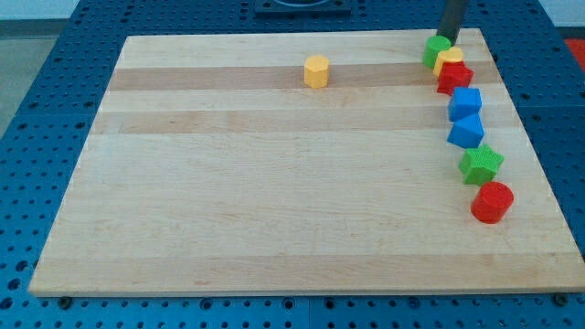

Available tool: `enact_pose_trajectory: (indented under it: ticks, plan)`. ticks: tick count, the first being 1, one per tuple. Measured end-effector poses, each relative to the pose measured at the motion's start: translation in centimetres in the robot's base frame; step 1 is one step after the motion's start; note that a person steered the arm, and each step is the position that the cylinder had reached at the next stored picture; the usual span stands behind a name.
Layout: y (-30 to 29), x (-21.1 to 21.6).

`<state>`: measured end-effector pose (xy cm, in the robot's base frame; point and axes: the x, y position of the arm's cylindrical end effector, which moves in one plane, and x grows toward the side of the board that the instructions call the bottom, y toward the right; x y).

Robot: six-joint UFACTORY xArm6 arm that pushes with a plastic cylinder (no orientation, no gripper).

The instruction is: Slide the yellow heart to the yellow hexagon

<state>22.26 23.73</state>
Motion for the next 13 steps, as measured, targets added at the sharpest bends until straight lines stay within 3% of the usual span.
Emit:
enact_pose_trajectory:
  ticks: [2, 3, 5, 7, 10, 13]
  plan:
    - [5.7, 0.7]
    - [5.8, 2.4]
    - [3.7, 5.4]
    - [2.1, 5.6]
    - [-4.2, 6.0]
    - [-11.1, 9.3]
